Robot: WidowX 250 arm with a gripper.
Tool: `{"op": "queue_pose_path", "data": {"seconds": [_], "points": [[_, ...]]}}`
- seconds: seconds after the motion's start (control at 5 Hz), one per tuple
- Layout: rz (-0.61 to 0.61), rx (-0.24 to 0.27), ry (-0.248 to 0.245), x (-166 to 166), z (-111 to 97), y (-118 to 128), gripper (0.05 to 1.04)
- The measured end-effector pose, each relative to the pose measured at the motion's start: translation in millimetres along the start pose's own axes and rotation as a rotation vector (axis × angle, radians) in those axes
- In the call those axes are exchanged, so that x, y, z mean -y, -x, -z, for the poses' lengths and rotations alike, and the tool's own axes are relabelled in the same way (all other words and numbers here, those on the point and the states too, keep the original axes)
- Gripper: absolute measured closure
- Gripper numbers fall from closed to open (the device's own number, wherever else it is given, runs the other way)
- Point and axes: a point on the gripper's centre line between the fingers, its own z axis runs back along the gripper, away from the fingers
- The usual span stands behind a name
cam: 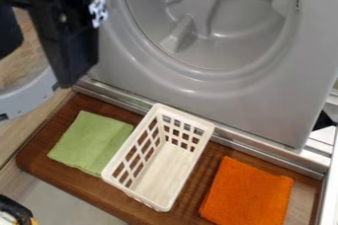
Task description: Move something orange cloth in the basket
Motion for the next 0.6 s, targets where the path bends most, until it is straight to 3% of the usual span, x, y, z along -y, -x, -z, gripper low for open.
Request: {"op": "queue_pose_path", "data": {"seconds": [0.2,0.6], "points": [[0.005,-0.004,0.004,0.7,2.5,-0.2,0.083],[0.103,-0.043,0.024,34.0,66.0,-75.6,0.083]]}}
